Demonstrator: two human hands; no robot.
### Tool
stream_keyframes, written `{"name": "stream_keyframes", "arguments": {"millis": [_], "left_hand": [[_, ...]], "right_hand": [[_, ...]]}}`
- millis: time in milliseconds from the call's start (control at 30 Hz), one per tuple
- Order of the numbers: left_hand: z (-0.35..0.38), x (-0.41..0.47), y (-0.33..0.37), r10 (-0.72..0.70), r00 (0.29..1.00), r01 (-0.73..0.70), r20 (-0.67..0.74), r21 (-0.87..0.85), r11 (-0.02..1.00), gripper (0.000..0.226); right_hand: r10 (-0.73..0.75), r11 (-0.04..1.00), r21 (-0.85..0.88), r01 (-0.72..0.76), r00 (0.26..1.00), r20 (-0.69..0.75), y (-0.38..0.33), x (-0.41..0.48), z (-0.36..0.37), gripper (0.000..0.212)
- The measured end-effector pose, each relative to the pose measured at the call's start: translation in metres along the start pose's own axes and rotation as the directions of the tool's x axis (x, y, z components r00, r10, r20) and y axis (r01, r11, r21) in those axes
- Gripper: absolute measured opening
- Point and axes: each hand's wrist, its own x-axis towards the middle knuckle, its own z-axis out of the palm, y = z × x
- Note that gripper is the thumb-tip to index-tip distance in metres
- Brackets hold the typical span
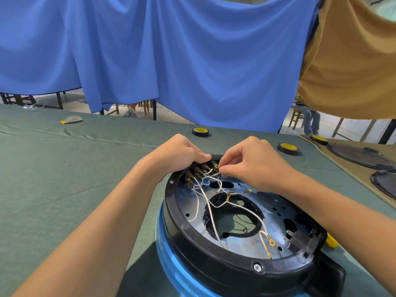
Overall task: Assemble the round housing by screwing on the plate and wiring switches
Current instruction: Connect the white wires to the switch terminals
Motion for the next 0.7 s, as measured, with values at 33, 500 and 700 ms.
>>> {"name": "stream_keyframes", "arguments": {"millis": [33,500,700], "left_hand": [[0.000,0.000,-0.001,0.000,1.000,0.000,0.000,-0.005,1.000,0.019],[0.001,0.004,-0.006,0.002,1.000,-0.002,-0.011,-0.050,0.999,0.017],[0.001,0.003,-0.006,0.000,1.000,0.000,-0.005,-0.069,0.998,0.017]], "right_hand": [[0.000,1.000,-0.009,0.000,1.000,-0.003,0.000,0.000,0.001,0.012],[0.261,0.886,0.382,-0.261,0.964,0.055,0.000,-0.003,-0.003,0.015],[0.330,0.717,0.553,-0.424,0.905,0.267,-0.008,0.001,-0.013,0.009]]}}
